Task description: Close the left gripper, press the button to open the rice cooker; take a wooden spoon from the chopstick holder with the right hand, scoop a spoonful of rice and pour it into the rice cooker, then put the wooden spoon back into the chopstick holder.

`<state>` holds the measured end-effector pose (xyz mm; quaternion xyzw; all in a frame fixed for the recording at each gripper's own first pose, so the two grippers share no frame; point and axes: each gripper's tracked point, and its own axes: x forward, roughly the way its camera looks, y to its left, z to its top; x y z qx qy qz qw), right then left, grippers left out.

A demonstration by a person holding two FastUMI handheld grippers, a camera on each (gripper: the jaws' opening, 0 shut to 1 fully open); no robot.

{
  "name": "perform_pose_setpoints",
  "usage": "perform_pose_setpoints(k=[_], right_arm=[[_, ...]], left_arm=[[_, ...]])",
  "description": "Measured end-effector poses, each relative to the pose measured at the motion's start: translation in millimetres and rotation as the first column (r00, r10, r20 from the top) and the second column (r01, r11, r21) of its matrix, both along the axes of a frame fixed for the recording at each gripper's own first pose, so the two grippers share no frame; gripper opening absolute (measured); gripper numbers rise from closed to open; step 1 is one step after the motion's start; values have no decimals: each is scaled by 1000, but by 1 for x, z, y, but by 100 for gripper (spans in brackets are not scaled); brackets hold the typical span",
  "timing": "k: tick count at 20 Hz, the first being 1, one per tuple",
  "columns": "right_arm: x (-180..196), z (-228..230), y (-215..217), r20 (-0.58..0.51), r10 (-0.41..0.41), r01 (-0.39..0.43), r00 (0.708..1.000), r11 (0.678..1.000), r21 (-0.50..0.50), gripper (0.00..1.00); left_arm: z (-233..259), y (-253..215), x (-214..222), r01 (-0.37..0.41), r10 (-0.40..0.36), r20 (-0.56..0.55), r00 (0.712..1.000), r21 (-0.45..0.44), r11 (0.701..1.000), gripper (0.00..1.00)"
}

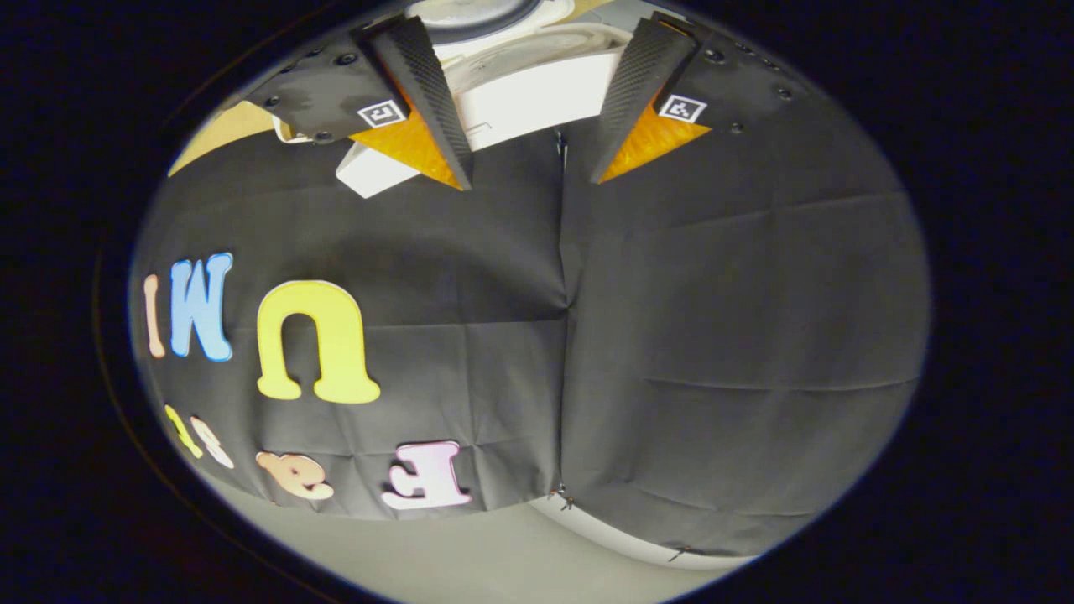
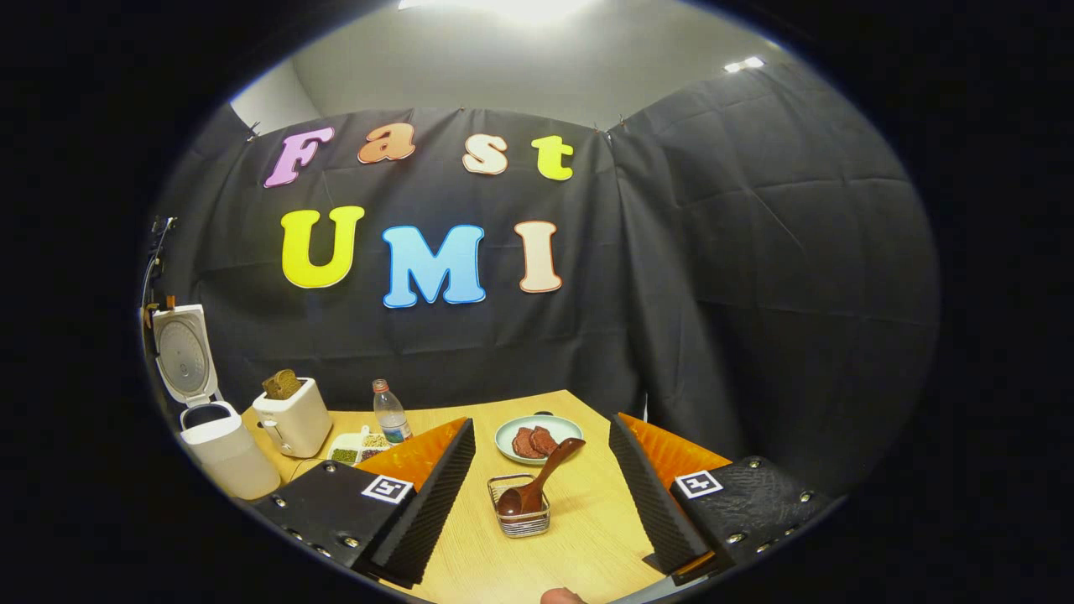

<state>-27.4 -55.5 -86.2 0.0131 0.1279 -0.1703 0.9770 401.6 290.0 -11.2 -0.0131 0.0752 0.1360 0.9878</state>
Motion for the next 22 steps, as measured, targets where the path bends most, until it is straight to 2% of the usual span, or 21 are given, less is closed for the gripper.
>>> perform_pose_setpoints(k=[10,16,19,22], right_arm=[[18,8,-5,-5,91,-91,996,996,-10,98],[27,12,-27,-1,127,-127,992,992,-4,98],[29,12,-38,0,138,-138,990,990,15,98],[31,10,-50,-10,151,-151,988,988,11,98]], left_arm=[[-1,-28,-36,18,-19,-30,999,-25,1000,92],[-7,-53,-65,11,-11,-44,999,-5,1000,94],[-15,-67,-75,15,-12,-69,998,37,999,96],[-17,-75,-85,5,-4,-73,997,17,1000,97]])
